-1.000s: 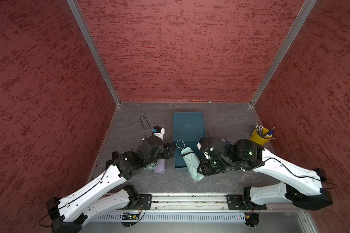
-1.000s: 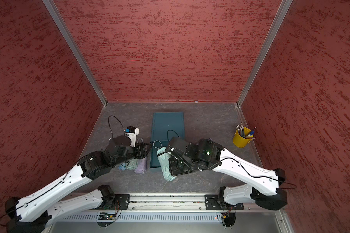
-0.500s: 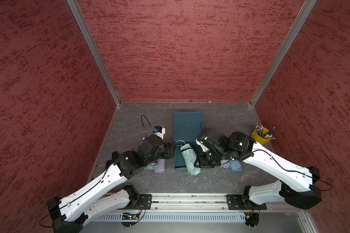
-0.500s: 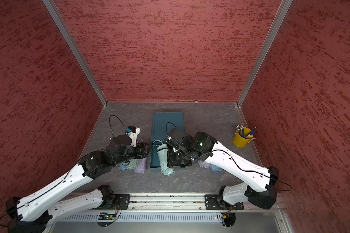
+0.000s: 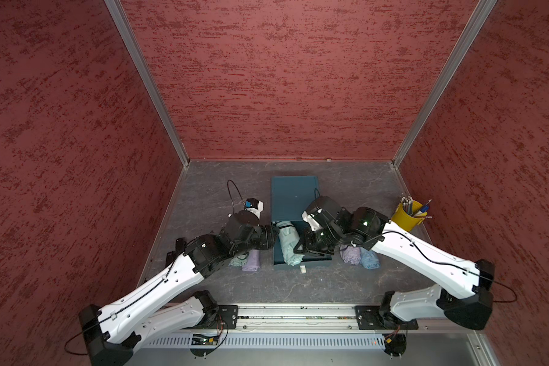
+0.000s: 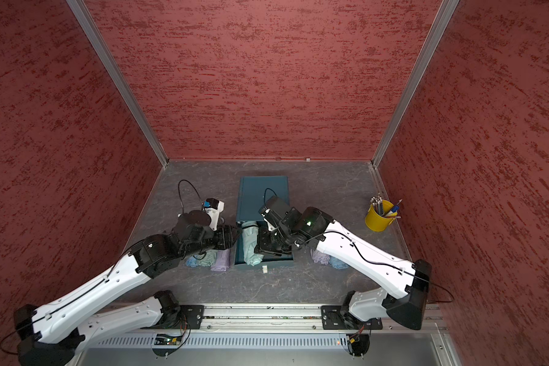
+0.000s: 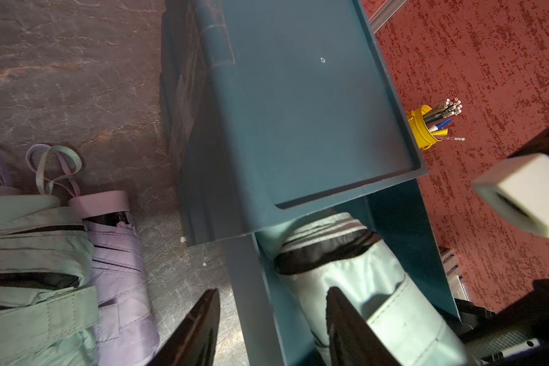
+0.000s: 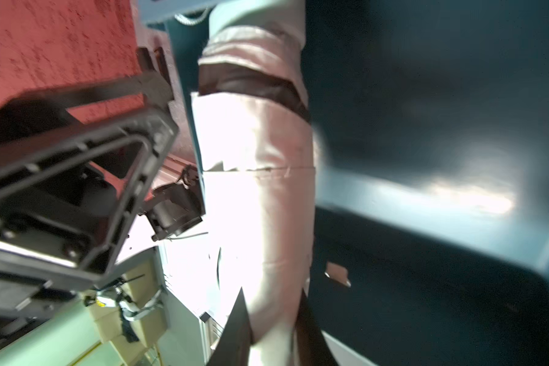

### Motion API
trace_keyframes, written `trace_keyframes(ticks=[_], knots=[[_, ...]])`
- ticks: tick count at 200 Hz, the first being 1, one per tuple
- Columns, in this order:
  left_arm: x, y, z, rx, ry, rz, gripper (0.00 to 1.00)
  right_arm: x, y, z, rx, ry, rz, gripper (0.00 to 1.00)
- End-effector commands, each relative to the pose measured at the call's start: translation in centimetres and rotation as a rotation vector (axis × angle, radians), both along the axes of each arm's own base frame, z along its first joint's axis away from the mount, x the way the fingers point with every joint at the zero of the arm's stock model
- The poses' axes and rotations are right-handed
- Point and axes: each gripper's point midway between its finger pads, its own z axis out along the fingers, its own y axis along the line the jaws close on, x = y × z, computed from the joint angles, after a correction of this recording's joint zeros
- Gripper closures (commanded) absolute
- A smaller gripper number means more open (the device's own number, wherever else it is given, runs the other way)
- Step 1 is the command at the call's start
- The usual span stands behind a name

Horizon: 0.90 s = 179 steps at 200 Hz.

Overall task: Place the umbrella in the drawer by color
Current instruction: Place the umbrella in the drawer.

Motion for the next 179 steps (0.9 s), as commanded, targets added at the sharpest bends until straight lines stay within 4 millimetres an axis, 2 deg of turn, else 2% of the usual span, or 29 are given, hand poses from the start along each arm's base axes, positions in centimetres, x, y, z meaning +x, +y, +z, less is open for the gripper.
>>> trace_keyframes(ticks=[1, 53, 83, 92, 105, 146, 179], knots=[[0.0, -0.3, 0.1, -0.007, -0.008, -0.024, 0.44, 1.9, 1.3, 1.0, 0.093, -0.055, -0.061, 1.00], [-0.1, -0.5, -0.3, -0.011, 0.003, -0.033, 0.45, 3.6, 1.9, 0.1, 0.086, -0.093, -0.114, 0.99], [-0.3, -0.3, -0.4, -0.004, 0.011, -0.030, 0.44, 3.7, 2.2, -0.3, 0.118, -0.101, -0.118, 0.68], [-0.3, -0.2, -0.4, -0.003, 0.011, -0.029, 0.43, 3.7, 1.9, -0.3, 0.114, -0.113, -0.122, 0.55], [-0.2, 0.2, -0.2, -0.002, 0.012, -0.016, 0.43, 3.8, 1.3, -0.2, 0.102, -0.135, -0.129, 0.47], [0.6, 2.7, 1.1, -0.008, 0.022, 0.077, 0.39, 4.1, -1.5, 1.1, -0.011, -0.260, -0.116, 0.46], [1.5, 6.6, 2.3, 0.031, -0.003, 0.210, 0.38, 3.3, -3.9, 3.1, -0.135, -0.410, -0.071, 0.51]])
